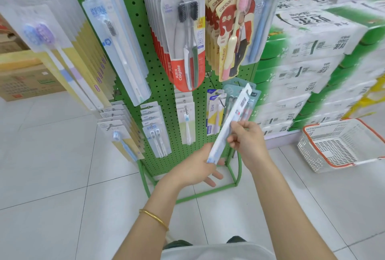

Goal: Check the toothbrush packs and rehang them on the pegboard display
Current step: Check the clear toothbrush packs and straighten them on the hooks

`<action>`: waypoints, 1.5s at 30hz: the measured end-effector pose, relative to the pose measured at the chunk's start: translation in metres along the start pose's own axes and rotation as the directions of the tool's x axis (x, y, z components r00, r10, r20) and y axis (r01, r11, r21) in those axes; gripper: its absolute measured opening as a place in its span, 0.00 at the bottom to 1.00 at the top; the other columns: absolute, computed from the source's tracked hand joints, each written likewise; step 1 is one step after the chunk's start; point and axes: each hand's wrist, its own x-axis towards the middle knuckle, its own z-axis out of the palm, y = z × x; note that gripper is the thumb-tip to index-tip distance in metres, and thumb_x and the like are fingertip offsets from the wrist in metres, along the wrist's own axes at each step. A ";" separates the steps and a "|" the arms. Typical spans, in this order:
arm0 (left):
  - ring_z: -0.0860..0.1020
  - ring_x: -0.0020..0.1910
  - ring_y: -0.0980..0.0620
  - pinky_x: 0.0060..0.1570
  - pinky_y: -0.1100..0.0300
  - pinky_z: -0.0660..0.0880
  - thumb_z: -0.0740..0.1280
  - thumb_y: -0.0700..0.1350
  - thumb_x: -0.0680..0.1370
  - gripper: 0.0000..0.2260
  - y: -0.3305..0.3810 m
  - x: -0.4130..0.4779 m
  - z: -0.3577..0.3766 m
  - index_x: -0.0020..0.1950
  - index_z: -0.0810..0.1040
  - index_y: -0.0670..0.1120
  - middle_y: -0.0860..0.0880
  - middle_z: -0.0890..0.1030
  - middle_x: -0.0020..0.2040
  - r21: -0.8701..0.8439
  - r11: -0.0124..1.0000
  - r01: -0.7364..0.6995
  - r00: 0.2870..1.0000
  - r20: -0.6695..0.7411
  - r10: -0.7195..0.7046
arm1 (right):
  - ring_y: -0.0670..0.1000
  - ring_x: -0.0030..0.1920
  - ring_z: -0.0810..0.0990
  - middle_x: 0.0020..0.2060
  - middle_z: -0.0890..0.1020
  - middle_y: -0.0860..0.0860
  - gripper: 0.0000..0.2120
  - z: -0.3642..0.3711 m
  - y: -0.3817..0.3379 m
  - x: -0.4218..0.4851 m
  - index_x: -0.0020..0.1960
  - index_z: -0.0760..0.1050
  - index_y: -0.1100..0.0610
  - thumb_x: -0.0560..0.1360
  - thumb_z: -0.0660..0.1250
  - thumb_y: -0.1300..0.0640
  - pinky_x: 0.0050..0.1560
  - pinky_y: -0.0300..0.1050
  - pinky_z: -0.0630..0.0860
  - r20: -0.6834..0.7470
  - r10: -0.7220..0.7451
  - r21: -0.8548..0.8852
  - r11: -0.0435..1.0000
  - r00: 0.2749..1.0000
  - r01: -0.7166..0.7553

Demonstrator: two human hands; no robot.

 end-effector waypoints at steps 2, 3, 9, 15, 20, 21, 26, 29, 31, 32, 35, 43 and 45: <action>0.82 0.47 0.47 0.44 0.52 0.80 0.57 0.38 0.81 0.13 0.000 -0.001 -0.001 0.65 0.64 0.49 0.46 0.78 0.55 -0.030 0.999 0.014 1.000 -0.001 -0.014 | 0.46 0.21 0.69 0.21 0.74 0.51 0.04 0.000 0.002 -0.001 0.47 0.67 0.58 0.78 0.63 0.62 0.23 0.37 0.68 0.000 0.005 -0.004 1.000 1.000 -0.005; 0.83 0.45 0.47 0.43 0.53 0.80 0.57 0.41 0.82 0.11 0.000 0.000 -0.003 0.64 0.66 0.49 0.46 0.79 0.52 -0.028 0.999 0.024 1.000 -0.012 -0.025 | 0.46 0.21 0.68 0.21 0.73 0.50 0.04 -0.001 0.003 -0.001 0.48 0.68 0.58 0.78 0.63 0.63 0.24 0.38 0.67 0.006 -0.003 -0.007 1.000 1.000 0.003; 0.80 0.47 0.43 0.52 0.46 0.76 0.59 0.53 0.81 0.16 0.006 0.012 -0.012 0.57 0.76 0.42 0.40 0.81 0.51 0.108 0.994 0.018 0.983 -0.183 0.002 | 0.47 0.22 0.68 0.23 0.72 0.52 0.02 -0.003 -0.002 -0.006 0.47 0.74 0.62 0.78 0.63 0.66 0.24 0.38 0.66 0.184 -0.105 -0.088 0.988 0.977 0.123; 0.79 0.49 0.50 0.48 0.54 0.75 0.61 0.55 0.80 0.16 0.035 0.017 -0.026 0.57 0.75 0.45 0.50 0.80 0.50 0.050 0.984 -0.170 0.863 -0.475 0.173 | 0.47 0.23 0.69 0.26 0.75 0.55 0.04 0.000 -0.007 -0.018 0.45 0.75 0.58 0.77 0.64 0.65 0.23 0.38 0.65 0.393 -0.107 -0.139 0.975 0.913 0.173; 0.78 0.46 0.47 0.50 0.47 0.75 0.64 0.47 0.79 0.09 0.051 0.015 -0.045 0.49 0.76 0.42 0.40 0.80 0.48 -0.097 0.925 -0.368 0.735 -0.640 0.225 | 0.47 0.22 0.69 0.26 0.75 0.54 0.04 0.002 -0.008 -0.020 0.44 0.75 0.59 0.76 0.66 0.66 0.22 0.37 0.65 0.484 -0.083 -0.160 0.970 0.871 0.182; 0.77 0.43 0.47 0.48 0.48 0.75 0.64 0.46 0.79 0.09 0.051 0.014 -0.047 0.47 0.76 0.40 0.37 0.80 0.47 -0.132 0.914 -0.383 0.737 -0.640 0.217 | 0.47 0.23 0.69 0.26 0.75 0.53 0.04 0.003 -0.007 -0.020 0.44 0.75 0.59 0.76 0.66 0.66 0.22 0.37 0.65 0.493 -0.082 -0.165 0.969 0.866 0.185; 0.78 0.37 0.56 0.43 0.60 0.75 0.61 0.41 0.81 0.08 0.053 0.005 -0.054 0.45 0.77 0.45 0.50 0.81 0.40 -0.353 0.822 -0.446 0.795 -0.578 0.183 | 0.46 0.28 0.72 0.35 0.78 0.52 0.07 0.005 -0.005 -0.017 0.49 0.76 0.57 0.73 0.72 0.58 0.28 0.37 0.68 0.555 -0.023 -0.141 0.982 0.832 0.122; 0.78 0.38 0.55 0.43 0.60 0.75 0.58 0.41 0.82 0.08 0.058 -0.002 -0.059 0.51 0.76 0.42 0.50 0.80 0.40 -0.492 0.733 -0.469 0.834 -0.519 0.185 | 0.45 0.30 0.73 0.43 0.82 0.52 0.27 0.010 -0.006 -0.012 0.58 0.76 0.60 0.65 0.75 0.47 0.29 0.37 0.69 0.685 0.030 -0.051 0.999 0.728 0.007; 0.75 0.39 0.53 0.43 0.58 0.72 0.57 0.41 0.82 0.08 0.063 -0.007 -0.063 0.55 0.75 0.40 0.48 0.78 0.41 -0.564 0.672 -0.480 0.845 -0.502 0.183 | 0.45 0.29 0.72 0.50 0.83 0.55 0.31 0.018 -0.010 -0.010 0.61 0.75 0.62 0.63 0.76 0.48 0.29 0.37 0.70 0.749 0.036 -0.045 0.999 0.662 -0.003; 0.74 0.39 0.52 0.43 0.58 0.71 0.57 0.41 0.82 0.08 0.065 -0.010 -0.065 0.54 0.74 0.40 0.48 0.77 0.41 -0.585 0.648 -0.488 0.846 -0.499 0.188 | 0.45 0.28 0.72 0.52 0.83 0.56 0.29 0.024 -0.015 -0.011 0.60 0.75 0.62 0.64 0.75 0.49 0.30 0.37 0.70 0.763 0.036 -0.064 0.998 0.646 0.020; 0.75 0.42 0.52 0.43 0.58 0.71 0.58 0.42 0.82 0.09 0.076 -0.020 -0.073 0.55 0.77 0.42 0.49 0.79 0.40 -0.551 0.644 -0.531 0.810 -0.554 0.194 | 0.45 0.28 0.72 0.48 0.80 0.57 0.24 0.044 -0.034 -0.014 0.56 0.75 0.60 0.64 0.74 0.52 0.29 0.38 0.70 0.735 0.012 -0.147 0.979 0.678 0.143; 0.78 0.48 0.53 0.56 0.50 0.75 0.61 0.54 0.78 0.08 0.101 -0.061 -0.099 0.50 0.75 0.51 0.50 0.79 0.48 -0.060 0.730 -0.681 0.368 -0.889 0.271 | 0.46 0.36 0.72 0.40 0.75 0.47 0.18 0.111 -0.100 -0.038 0.46 0.69 0.51 0.65 0.76 0.46 0.37 0.38 0.70 0.457 -0.465 -0.412 0.644 0.758 0.644; 0.76 0.45 0.57 0.55 0.53 0.75 0.64 0.50 0.79 0.03 0.105 -0.067 -0.108 0.49 0.74 0.52 0.54 0.77 0.45 0.071 0.749 -0.659 0.260 -0.913 0.315 | 0.49 0.38 0.73 0.38 0.74 0.49 0.20 0.128 -0.109 -0.044 0.45 0.68 0.54 0.65 0.75 0.45 0.38 0.43 0.70 0.427 -0.537 -0.437 0.582 0.727 0.686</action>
